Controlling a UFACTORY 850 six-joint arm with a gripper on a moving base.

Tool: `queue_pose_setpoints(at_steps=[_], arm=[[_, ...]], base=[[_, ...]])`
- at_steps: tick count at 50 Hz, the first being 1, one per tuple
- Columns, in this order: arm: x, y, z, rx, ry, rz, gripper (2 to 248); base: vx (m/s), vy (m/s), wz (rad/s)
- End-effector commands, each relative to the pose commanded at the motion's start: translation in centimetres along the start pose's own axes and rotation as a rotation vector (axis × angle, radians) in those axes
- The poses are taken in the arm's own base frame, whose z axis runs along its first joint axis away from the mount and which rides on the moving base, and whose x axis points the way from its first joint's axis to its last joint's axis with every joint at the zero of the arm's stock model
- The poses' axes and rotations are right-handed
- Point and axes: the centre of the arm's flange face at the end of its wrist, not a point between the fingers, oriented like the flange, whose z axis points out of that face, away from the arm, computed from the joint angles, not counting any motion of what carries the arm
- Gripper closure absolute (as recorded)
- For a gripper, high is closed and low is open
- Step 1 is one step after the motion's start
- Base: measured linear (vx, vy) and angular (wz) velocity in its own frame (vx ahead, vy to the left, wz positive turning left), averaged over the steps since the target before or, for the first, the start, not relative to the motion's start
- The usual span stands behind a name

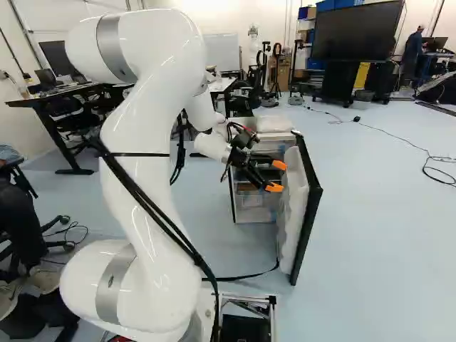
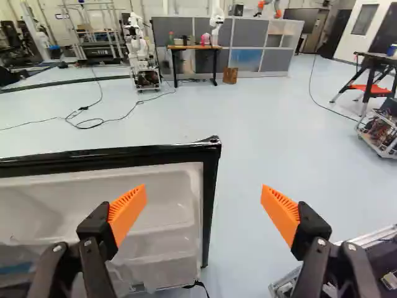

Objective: Open the fridge door

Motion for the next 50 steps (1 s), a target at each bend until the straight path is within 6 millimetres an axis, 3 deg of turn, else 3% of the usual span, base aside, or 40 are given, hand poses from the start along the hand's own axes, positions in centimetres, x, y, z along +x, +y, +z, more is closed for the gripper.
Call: queue_pose_setpoints(at_steps=[12, 50], arm=[[-0.5, 1.2, -1.2, 0.034, 0.007, -0.029, 3], [0.2, 1.7, -1.3, 0.106, 0.015, -0.031, 3]], base=[[0.0, 0.0, 0.0], [0.0, 0.0, 0.0]])
